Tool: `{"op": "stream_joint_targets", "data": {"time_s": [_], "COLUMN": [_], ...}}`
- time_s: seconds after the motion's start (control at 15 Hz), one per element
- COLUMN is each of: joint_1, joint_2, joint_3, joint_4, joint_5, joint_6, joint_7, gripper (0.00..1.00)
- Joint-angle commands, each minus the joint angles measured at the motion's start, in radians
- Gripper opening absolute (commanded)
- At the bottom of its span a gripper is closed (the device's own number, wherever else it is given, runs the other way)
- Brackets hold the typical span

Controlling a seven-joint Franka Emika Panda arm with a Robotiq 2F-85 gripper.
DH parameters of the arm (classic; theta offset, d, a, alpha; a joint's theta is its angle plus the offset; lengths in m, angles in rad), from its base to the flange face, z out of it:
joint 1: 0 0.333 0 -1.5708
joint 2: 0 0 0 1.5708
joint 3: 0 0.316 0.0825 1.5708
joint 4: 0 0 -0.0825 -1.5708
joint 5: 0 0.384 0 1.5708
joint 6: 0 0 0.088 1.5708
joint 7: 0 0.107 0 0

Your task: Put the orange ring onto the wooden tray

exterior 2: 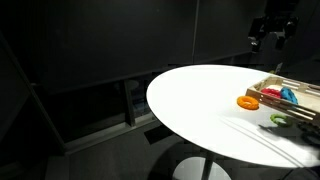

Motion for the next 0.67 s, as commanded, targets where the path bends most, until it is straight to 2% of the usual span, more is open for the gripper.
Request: {"op": "stream_joint_targets", "data": {"time_s": [0.0,0.6], "joint_1": [0.008,0.013], "joint_2": [0.030,0.057], "joint_3": [-0.025,-0.031], "joint_4": [0.011,0.014], "joint_5": [-0.015,-0.013], "joint_6": [-0.010,-0.008], "joint_7": [-0.017,0.005], "gripper": [1.00,1.00]}}
